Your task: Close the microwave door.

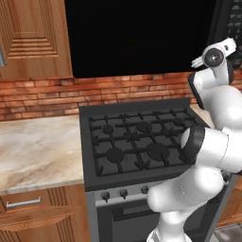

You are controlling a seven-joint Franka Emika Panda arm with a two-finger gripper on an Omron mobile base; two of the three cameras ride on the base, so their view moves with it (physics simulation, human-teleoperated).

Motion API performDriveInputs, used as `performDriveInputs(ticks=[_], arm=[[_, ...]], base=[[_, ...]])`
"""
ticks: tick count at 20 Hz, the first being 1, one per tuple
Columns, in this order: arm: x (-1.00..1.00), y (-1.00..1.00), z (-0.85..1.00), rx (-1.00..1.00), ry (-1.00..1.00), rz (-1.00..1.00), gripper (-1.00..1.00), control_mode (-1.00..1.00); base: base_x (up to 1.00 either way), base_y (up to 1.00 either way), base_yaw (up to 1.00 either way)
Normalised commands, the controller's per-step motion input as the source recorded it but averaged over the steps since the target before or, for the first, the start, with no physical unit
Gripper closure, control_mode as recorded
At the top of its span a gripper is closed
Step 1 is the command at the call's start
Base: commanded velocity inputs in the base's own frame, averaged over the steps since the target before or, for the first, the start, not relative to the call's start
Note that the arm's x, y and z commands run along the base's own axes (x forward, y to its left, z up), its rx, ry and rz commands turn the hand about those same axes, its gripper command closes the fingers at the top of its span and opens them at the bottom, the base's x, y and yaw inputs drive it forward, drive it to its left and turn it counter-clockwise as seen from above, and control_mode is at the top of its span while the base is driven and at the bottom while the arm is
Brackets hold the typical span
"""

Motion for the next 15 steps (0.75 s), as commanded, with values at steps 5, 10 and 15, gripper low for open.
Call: performDriveInputs(ticks=[5, 10, 15], arm=[[0.96, -0.06, 0.0, 0.0, 0.05, 0.0, -1.0, -1.0], [0.74, -0.09, 0.0, 0.0, 0.04, 0.0, -1.0, -1.0], [0.03, 0.0, 0.0, 0.0, 0.0, 0.0, -1.0, -1.0]], base=[[0.0, 0.0, 0.0], [0.0, 0.0, 0.0], [0.0, 0.0, 0.0]])
